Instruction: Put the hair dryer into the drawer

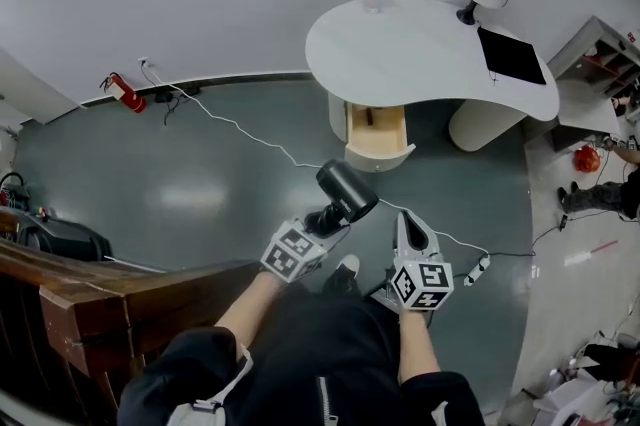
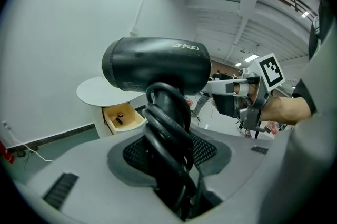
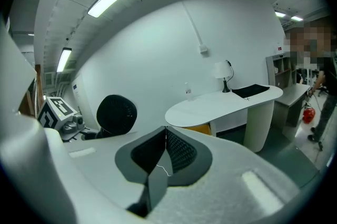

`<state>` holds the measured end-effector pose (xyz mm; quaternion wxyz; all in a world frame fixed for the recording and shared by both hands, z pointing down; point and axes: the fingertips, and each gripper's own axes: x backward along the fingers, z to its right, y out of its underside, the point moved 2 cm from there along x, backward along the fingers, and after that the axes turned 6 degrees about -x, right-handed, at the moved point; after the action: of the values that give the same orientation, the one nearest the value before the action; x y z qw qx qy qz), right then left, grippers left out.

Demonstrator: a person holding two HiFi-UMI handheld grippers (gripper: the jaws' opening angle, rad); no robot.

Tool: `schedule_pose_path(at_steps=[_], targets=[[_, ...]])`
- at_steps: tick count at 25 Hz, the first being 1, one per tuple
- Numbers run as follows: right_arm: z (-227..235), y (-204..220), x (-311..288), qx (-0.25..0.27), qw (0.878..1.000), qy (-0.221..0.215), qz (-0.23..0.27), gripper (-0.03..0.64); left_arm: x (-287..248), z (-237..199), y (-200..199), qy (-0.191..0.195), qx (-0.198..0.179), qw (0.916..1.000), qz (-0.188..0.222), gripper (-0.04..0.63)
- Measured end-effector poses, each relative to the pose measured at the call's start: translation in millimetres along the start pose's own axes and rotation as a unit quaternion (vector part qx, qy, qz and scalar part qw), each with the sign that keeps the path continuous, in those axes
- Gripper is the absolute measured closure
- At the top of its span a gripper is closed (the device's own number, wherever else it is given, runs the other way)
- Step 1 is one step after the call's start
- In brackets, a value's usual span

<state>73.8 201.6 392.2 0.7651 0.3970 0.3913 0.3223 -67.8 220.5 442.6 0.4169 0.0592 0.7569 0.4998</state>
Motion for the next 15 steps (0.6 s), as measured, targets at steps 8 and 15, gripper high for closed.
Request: schedule_pose_path(at_steps=[8,15], targets=[[27.0,-8.3,-12.2,0.000,1.000,-0.021,-0.014,0.612,-12.7,-6.6,-27.1,-0.032,0.008,0.9994,0.005,0.408],[30.5,-15.5,-32.7,0.003,0.999,-0.033,-0.018,0.612,-21.7,-21.5,-29.9,-0.045,-0.001,0.9990,-0.007,0.408]])
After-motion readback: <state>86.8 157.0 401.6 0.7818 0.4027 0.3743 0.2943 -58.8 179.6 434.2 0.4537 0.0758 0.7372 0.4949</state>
